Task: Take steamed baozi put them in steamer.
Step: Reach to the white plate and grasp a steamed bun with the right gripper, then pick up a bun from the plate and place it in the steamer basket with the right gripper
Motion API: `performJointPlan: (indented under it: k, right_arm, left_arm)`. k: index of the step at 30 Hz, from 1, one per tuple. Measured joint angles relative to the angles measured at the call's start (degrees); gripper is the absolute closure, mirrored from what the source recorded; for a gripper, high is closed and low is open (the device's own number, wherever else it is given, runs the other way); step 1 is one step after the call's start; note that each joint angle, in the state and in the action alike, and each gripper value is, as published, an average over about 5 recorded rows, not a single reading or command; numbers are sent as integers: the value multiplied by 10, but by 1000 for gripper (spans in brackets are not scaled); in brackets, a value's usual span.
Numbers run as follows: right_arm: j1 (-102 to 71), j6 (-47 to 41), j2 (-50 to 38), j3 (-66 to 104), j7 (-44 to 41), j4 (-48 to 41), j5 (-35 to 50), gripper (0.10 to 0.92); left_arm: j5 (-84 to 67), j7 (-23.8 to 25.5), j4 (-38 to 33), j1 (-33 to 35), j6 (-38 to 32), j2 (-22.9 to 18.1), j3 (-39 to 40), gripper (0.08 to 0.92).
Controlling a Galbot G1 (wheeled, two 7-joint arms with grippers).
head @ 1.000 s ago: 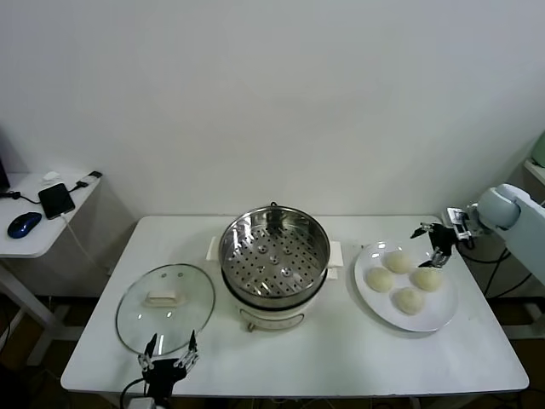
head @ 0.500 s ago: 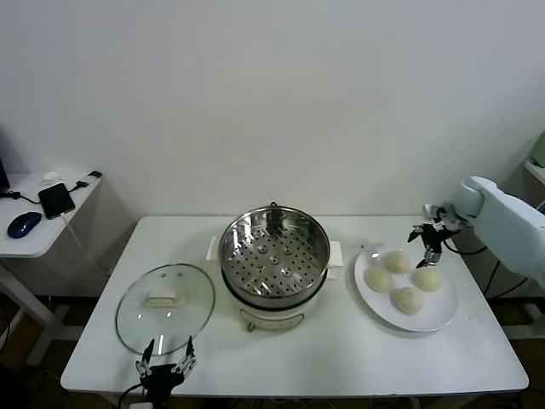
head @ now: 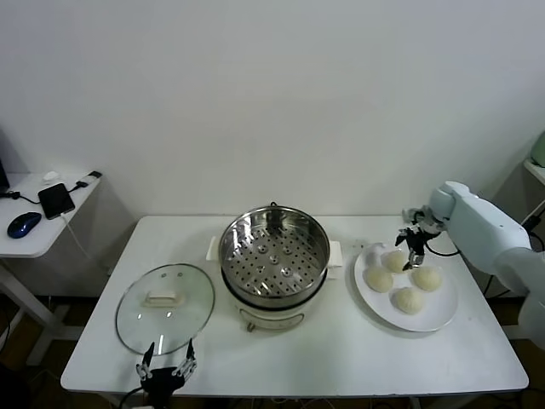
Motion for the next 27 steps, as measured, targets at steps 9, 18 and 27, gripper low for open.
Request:
performJointPlan:
  k: [9,18,27]
  right_arm:
    - [-8,-8,17,16,-2,-17,-21,294]
    - [-6,-12,18,19,-7,-14,-30,356]
    - [35,-15,-9,-33,-18,49,3,372]
  left_arm:
    - [0,-1,0,3,-2,0,1,177]
    - [4,-2,-4,8,-1,-2,3,177]
    - [11,-3,-8,11,1,-8,11,177]
